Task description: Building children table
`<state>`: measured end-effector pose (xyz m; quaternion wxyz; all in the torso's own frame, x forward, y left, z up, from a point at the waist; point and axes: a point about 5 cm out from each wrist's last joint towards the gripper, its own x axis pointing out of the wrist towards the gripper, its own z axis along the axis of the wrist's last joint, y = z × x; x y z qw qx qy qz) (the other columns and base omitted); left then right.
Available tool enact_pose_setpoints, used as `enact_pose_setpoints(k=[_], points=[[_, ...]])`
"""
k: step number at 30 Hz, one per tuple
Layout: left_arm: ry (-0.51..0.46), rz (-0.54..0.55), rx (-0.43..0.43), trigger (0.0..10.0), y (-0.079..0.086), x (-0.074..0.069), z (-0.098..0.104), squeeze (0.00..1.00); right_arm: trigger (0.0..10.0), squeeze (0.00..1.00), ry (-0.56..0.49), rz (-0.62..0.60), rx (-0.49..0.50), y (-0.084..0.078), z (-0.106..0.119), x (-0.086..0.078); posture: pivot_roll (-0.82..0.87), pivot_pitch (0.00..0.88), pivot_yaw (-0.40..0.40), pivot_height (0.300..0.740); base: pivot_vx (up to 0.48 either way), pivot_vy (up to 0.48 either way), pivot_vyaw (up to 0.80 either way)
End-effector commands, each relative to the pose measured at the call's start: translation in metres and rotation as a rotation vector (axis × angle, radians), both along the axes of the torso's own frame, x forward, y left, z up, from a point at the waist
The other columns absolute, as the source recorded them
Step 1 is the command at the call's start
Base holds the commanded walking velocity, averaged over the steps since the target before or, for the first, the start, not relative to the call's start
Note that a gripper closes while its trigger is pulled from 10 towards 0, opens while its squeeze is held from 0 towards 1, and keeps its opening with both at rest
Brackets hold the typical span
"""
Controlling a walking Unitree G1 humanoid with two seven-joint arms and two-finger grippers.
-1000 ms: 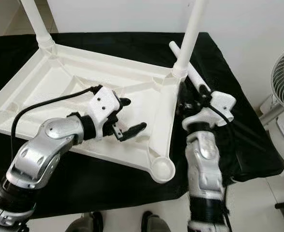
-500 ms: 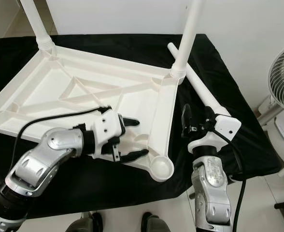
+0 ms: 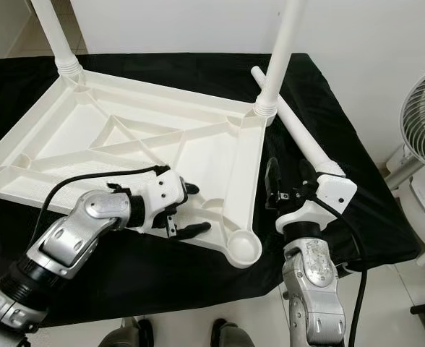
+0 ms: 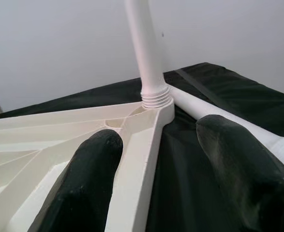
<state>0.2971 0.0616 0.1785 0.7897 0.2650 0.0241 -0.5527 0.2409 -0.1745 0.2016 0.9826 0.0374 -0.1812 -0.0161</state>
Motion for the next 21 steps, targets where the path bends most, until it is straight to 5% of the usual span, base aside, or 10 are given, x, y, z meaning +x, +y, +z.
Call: enact_pose_setpoints(k=[1,4,13,14,16,17,18,21], points=[[0.003,0.112,0.03,10.0,0.011,0.008,-0.01,0.0,10.0,0.0,0.006,-0.005,-0.006,0.0,0.0,-0.002,0.02,0.159,-0.016,0.74,0.0,0.0,0.0],[-0.001,0.155,0.081,10.0,0.019,0.018,-0.017,0.0,10.0,0.0,0.007,-0.001,-0.009,0.0,0.002,-0.003,0.02,0.159,-0.015,0.74,0.0,0.0,0.0],[0.022,0.119,0.222,9.9,0.028,0.018,-0.033,0.0,10.0,0.0,0.011,-0.009,-0.013,-0.002,0.003,-0.004,0.01,0.155,-0.011,0.74,0.0,0.0,0.0],[0.022,0.109,0.254,8.7,0.029,0.018,-0.035,0.0,10.0,0.0,0.012,-0.011,-0.014,-0.002,0.003,-0.004,0.01,0.154,-0.01,0.74,0.0,0.0,0.0],[0.022,0.109,0.254,8.7,0.029,0.018,-0.035,0.0,10.0,0.0,0.012,-0.011,-0.014,-0.002,0.003,-0.004,0.01,0.154,-0.01,0.74,0.0,0.0,0.0],[0.038,0.087,0.281,3.0,0.031,0.017,-0.037,0.0,10.0,0.0,0.013,-0.012,-0.015,-0.002,0.004,-0.003,0.01,0.154,-0.01,0.74,0.0,0.0,0.0],[0.069,0.069,0.288,4.9,0.033,0.016,-0.039,0.0,10.0,0.0,0.014,-0.013,-0.015,-0.002,0.004,-0.003,0.02,0.15,-0.007,0.74,0.0,0.0,0.0],[0.069,0.069,0.288,4.9,0.033,0.016,-0.039,0.0,10.0,0.0,0.014,-0.013,-0.015,-0.002,0.004,-0.003,0.02,0.15,-0.007,0.74,0.0,0.0,0.0]])
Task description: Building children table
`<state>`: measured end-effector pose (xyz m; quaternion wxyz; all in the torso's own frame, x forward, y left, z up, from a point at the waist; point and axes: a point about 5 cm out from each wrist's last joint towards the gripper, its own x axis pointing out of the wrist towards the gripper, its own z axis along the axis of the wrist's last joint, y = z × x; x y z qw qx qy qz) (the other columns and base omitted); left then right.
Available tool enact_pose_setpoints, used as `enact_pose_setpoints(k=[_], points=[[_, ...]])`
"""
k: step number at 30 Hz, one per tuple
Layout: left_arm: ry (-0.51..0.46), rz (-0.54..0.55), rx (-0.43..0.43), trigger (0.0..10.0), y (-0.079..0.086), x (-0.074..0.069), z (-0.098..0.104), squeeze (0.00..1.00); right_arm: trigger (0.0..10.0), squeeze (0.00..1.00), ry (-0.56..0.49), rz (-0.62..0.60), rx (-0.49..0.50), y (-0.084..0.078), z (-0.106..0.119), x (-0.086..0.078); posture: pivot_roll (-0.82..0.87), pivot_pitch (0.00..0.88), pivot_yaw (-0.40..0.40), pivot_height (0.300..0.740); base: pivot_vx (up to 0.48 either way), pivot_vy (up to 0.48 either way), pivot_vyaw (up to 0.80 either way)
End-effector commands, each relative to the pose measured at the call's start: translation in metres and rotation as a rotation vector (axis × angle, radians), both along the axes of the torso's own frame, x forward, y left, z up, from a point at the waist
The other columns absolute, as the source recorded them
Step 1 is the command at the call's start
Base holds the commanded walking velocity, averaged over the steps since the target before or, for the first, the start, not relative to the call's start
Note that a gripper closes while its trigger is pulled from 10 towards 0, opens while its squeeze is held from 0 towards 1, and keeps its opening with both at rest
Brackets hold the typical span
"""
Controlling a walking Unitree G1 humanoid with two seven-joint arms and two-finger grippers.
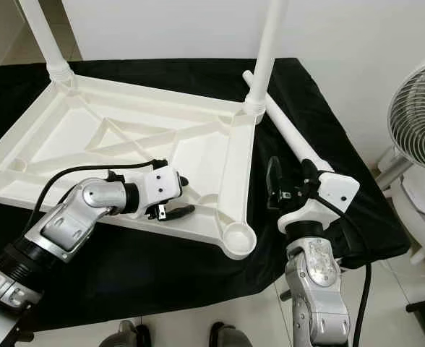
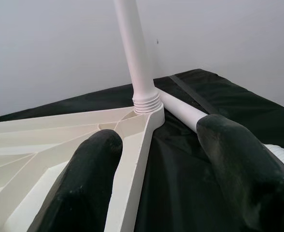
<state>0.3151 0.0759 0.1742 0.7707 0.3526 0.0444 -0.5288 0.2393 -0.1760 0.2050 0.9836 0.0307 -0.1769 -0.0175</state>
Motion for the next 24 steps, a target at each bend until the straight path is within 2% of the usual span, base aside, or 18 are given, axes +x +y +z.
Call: enact_pose_setpoints(k=[1,2,3,4,7,8,9,10,15,16,17,18,20,24], points=[[0.168,0.049,0.12,3.8,0.021,-0.003,-0.035,0.0,10.0,0.0,0.005,-0.008,-0.004,-0.001,0.0,-0.001,0.02,0.147,-0.005,0.74,0.0,0.0,0.0],[0.168,0.049,0.12,3.8,0.021,-0.003,-0.035,0.0,10.0,0.0,0.005,-0.008,-0.004,-0.001,0.0,-0.001,0.02,0.147,-0.005,0.74,0.0,0.0,0.0],[0.209,0.025,0.113,4.2,0.023,-0.006,-0.034,0.0,10.0,0.0,0.006,-0.009,-0.005,-0.001,0.0,-0.001,0.02,0.147,-0.005,0.74,0.0,0.0,0.0],[0.236,0.004,0.11,7.7,0.025,-0.008,-0.032,0.0,10.0,0.0,0.007,-0.011,-0.006,-0.002,0.0,-0.001,0.02,0.147,-0.005,0.74,0.0,0.0,0.0],[0.255,-0.006,0.109,7.7,0.026,-0.009,-0.032,0.0,10.0,0.0,0.008,-0.011,-0.006,-0.002,0.0,-0.001,0.02,0.144,-0.002,0.74,0.0,0.0,0.0],[0.262,-0.031,0.123,9.5,0.028,-0.01,-0.032,0.0,10.0,0.0,0.009,-0.011,-0.006,-0.002,-0.001,-0.001,0.02,0.141,-0.001,0.74,0.0,0.0,0.0],[0.268,-0.056,0.135,10.0,0.031,-0.013,-0.032,0.0,10.0,0.0,0.01,-0.011,-0.007,-0.002,-0.001,-0.001,0.02,0.141,0.0,0.74,0.0,0.0,0.0],[0.274,-0.082,0.148,10.0,0.032,-0.015,-0.031,0.0,10.0,0.0,0.01,-0.013,-0.007,-0.002,-0.001,0.0,0.02,0.141,0.0,0.74,0.0,0.0,0.0],[0.256,-0.059,0.158,10.0,0.03,-0.013,-0.03,0.0,10.0,0.0,0.01,-0.017,-0.005,-0.002,-0.001,0.0,0.02,0.134,0.006,0.74,0.0,0.0,0.0],[0.253,-0.038,0.155,7.8,0.028,-0.011,-0.031,0.0,10.0,0.0,0.01,-0.017,-0.006,-0.002,-0.001,0.0,0.02,0.134,0.006,0.74,0.0,0.0,0.0],[0.253,-0.038,0.155,7.8,0.028,-0.011,-0.031,0.0,10.0,0.0,0.01,-0.017,-0.006,-0.002,-0.001,0.0,0.02,0.134,0.006,0.74,0.0,0.0,0.0],[0.25,-0.007,0.155,4.5,0.025,-0.008,-0.032,0.0,10.0,0.0,0.009,-0.019,-0.007,-0.002,-0.001,0.001,0.02,0.134,0.006,0.74,0.0,0.0,0.0],[0.249,0.033,0.16,2.0,0.019,-0.006,-0.035,0.0,10.0,0.0,0.008,-0.024,-0.006,-0.002,-0.001,0.002,0.01,0.126,0.013,0.74,0.0,0.0,0.0],[0.249,0.038,0.167,2.0,0.017,-0.006,-0.036,0.0,10.0,0.0,0.007,-0.026,-0.006,-0.002,-0.001,0.002,0.01,0.126,0.013,0.74,0.0,0.0,0.0]])
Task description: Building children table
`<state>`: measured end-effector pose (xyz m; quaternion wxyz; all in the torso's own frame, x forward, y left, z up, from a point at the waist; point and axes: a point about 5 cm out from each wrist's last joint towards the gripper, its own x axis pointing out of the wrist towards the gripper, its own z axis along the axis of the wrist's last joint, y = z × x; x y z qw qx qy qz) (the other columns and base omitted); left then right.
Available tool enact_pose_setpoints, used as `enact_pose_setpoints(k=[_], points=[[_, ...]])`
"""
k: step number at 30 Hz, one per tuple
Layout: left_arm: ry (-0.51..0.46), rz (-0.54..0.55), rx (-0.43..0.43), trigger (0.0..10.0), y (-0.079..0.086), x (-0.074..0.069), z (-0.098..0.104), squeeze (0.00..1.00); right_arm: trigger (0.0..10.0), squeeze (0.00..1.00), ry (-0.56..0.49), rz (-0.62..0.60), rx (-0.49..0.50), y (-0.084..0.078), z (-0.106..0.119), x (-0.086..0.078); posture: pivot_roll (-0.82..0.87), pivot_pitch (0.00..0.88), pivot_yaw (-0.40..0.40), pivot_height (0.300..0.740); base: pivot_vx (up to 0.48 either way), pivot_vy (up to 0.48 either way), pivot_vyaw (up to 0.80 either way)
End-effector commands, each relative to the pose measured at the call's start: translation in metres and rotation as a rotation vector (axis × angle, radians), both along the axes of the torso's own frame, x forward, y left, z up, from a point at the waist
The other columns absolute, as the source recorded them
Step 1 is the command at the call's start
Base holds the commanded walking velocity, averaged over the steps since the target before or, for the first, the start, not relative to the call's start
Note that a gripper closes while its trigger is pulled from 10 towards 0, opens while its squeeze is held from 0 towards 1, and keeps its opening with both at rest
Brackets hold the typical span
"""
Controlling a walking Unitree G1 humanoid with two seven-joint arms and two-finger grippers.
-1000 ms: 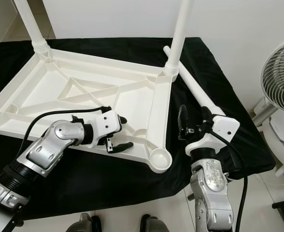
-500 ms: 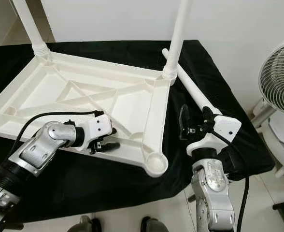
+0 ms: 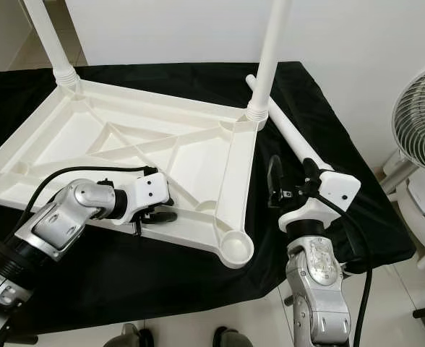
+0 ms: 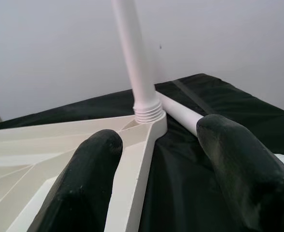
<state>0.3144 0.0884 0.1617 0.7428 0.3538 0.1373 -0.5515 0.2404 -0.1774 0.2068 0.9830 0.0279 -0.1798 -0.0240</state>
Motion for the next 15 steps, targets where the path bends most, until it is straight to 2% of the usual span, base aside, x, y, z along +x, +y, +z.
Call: enact_pose_setpoints(k=[1,2,9,10,12,13,14,15], points=[[0.079,0.047,0.062,0.4,0.003,-0.005,-0.026,0.0,10.0,0.0,0.011,-0.013,-0.001,-0.001,-0.002,0.001,0.01,0.126,0.013,0.74,0.0,0.0,0.0],[0.079,0.066,0.054,0.0,-0.001,-0.005,-0.027,0.0,10.0,0.0,0.009,-0.014,-0.001,-0.001,-0.002,0.0,0.01,0.127,0.015,0.74,0.0,0.0,0.0],[0.062,0.133,0.003,0.0,-0.012,0.0,-0.025,0.0,10.0,0.0,0.005,-0.023,-0.001,-0.002,0.0,0.0,0.01,0.133,0.014,0.74,0.0,0.0,0.0],[0.042,0.158,-0.018,7.6,-0.014,0.003,-0.022,0.0,10.0,0.0,0.004,-0.025,-0.001,-0.003,0.0,0.0,0.01,0.133,0.014,0.74,0.0,0.0,0.0],[0.029,0.174,-0.032,7.6,-0.016,0.006,-0.021,0.0,10.0,0.0,0.003,-0.026,0.0,-0.003,0.001,0.0,0.01,0.135,0.015,0.74,0.0,0.0,0.0],[0.017,0.178,-0.038,6.2,-0.017,0.008,-0.019,0.0,10.0,0.0,0.003,-0.028,0.001,-0.003,0.001,0.001,0.01,0.136,0.014,0.74,0.0,0.0,0.0],[0.017,0.178,-0.038,6.2,-0.017,0.008,-0.019,0.0,10.0,0.0,0.003,-0.028,0.001,-0.003,0.001,0.001,0.01,0.136,0.014,0.74,0.0,0.0,0.0],[0.009,0.182,-0.05,10.0,-0.019,0.009,-0.018,0.0,10.0,0.0,0.002,-0.027,0.001,-0.003,0.001,0.001,0.01,0.136,0.014,0.74,0.0,0.0,0.0]])
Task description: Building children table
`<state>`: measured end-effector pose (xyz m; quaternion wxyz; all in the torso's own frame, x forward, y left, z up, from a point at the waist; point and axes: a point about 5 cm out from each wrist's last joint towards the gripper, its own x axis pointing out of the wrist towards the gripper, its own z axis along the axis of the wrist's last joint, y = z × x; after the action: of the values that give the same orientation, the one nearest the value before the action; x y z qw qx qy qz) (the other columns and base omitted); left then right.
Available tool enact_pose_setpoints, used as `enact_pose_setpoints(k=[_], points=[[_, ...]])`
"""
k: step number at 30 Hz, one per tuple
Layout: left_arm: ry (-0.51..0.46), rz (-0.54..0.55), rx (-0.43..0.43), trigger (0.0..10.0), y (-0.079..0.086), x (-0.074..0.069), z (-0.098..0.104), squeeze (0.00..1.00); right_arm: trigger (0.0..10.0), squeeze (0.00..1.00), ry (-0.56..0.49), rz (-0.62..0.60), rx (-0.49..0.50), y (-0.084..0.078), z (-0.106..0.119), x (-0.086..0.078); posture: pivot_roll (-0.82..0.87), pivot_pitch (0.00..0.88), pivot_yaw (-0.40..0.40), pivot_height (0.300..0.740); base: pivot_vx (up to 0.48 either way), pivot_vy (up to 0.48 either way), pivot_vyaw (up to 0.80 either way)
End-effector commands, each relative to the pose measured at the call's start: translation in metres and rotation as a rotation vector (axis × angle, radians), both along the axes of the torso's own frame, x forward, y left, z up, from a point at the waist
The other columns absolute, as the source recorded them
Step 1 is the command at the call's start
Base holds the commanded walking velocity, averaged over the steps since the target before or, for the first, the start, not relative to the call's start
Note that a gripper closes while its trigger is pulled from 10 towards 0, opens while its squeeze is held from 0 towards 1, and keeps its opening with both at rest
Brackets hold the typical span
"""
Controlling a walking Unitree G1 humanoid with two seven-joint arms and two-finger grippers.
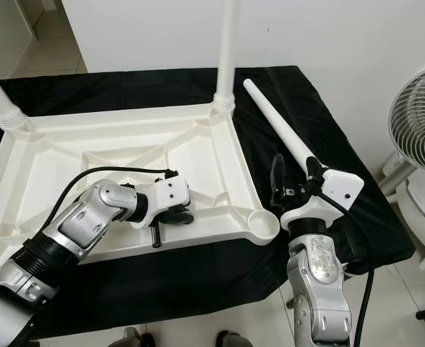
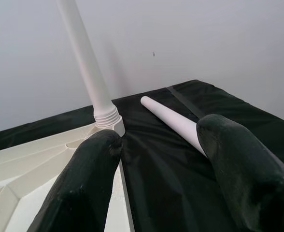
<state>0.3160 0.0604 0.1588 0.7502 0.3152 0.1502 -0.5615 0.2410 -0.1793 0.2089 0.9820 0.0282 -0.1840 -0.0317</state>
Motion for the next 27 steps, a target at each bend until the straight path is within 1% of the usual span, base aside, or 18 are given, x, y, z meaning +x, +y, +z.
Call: enact_pose_setpoints(k=[1,3,5,6,7,9,12,13,14,16,18,19,20,21,22,23,26,27], points=[[-0.078,0.159,-0.01,10.0,0.007,0.008,-0.011,0.0,10.0,0.0,0.008,-0.012,-0.002,-0.001,-0.001,0.001,0.01,0.137,0.012,0.74,0.0,0.0,0.0],[-0.078,0.159,-0.01,10.0,0.007,0.008,-0.011,0.0,10.0,0.0,0.008,-0.012,-0.002,-0.001,-0.001,0.001,0.01,0.137,0.012,0.74,0.0,0.0,0.0],[-0.084,0.148,-0.048,10.0,0.003,0.008,-0.005,0.0,10.0,0.0,0.004,-0.013,-0.003,-0.002,0.0,0.002,0.01,0.14,0.012,0.74,0.0,0.0,0.0],[-0.084,0.148,-0.048,10.0,0.003,0.008,-0.005,0.0,10.0,0.0,0.004,-0.013,-0.003,-0.002,0.0,0.002,0.01,0.14,0.012,0.74,0.0,0.0,0.0],[-0.073,0.135,-0.066,10.0,0.001,0.006,-0.002,1.0,10.0,0.0,0.003,-0.014,-0.005,-0.002,0.0,0.003,0.01,0.141,0.012,0.74,0.0,0.0,0.0],[-0.052,0.11,-0.095,10.0,-0.002,0.003,0.001,1.0,10.0,0.0,0.002,-0.014,-0.004,-0.002,0.001,0.003,0.01,0.141,0.012,0.74,0.0,0.0,0.0],[-0.055,0.072,-0.113,10.0,-0.006,-0.002,0.007,1.0,10.0,0.0,0.001,-0.015,-0.005,-0.003,0.001,0.004,0.01,0.141,0.012,0.74,0.0,0.0,0.0],[-0.04,0.041,-0.138,10.0,-0.009,-0.007,0.011,0.0,10.0,0.0,0.001,-0.016,-0.005,-0.004,0.001,0.004,0.01,0.141,0.012,0.74,0.0,0.0,0.0],[-0.028,0.019,-0.156,10.0,-0.011,-0.011,0.014,0.0,10.0,0.0,0.001,-0.016,-0.005,-0.004,0.001,0.004,0.01,0.141,0.012,0.74,0.0,0.0,0.0],[-0.028,0.019,-0.156,10.0,-0.011,-0.011,0.014,0.0,10.0,0.0,0.001,-0.016,-0.005,-0.004,0.001,0.004,0.01,0.141,0.012,0.74,0.0,0.0,0.0],[-0.006,-0.023,-0.21,10.0,-0.016,-0.019,0.026,0.0,10.0,0.0,0.001,-0.012,-0.002,-0.005,0.001,0.006,0.01,0.144,0.009,0.74,0.0,0.0,0.0],[0.008,-0.04,-0.251,10.0,-0.018,-0.023,0.034,0.0,10.0,0.66,0.002,-0.008,0.004,-0.006,0.001,0.007,0.01,0.144,0.006,0.74,0.0,0.0,0.0],[0.008,-0.04,-0.251,10.0,-0.018,-0.023,0.034,0.0,10.0,0.66,0.002,-0.008,0.004,-0.006,0.001,0.007,0.01,0.144,0.006,0.74,0.0,0.0,0.0],[0.018,-0.053,-0.278,10.0,-0.02,-0.026,0.04,0.0,10.0,0.66,0.002,-0.004,0.009,-0.006,0.001,0.008,0.01,0.144,0.006,0.74,0.0,0.0,0.0],[0.011,-0.054,-0.316,10.0,-0.021,-0.028,0.049,0.0,10.0,1.0,0.001,0.004,0.017,-0.007,0.001,0.01,0.02,0.146,0.003,0.74,0.0,0.0,0.0],[0.005,-0.046,-0.346,10.0,-0.022,-0.029,0.056,0.0,10.0,1.0,0.001,0.007,0.022,-0.007,0.002,0.012,0.02,0.147,0.002,0.74,0.0,0.0,0.0],[0.003,-0.037,-0.375,10.0,-0.023,-0.03,0.062,0.0,10.0,1.0,0.0,0.007,0.026,-0.008,0.002,0.014,0.02,0.147,0.002,0.74,0.0,0.0,0.0],[-0.029,-0.009,-0.405,10.0,-0.024,-0.028,0.069,0.0,10.0,1.0,0.001,0.008,0.024,-0.009,0.002,0.017,0.02,0.148,0.0,0.74,0.0,0.0,0.0]])
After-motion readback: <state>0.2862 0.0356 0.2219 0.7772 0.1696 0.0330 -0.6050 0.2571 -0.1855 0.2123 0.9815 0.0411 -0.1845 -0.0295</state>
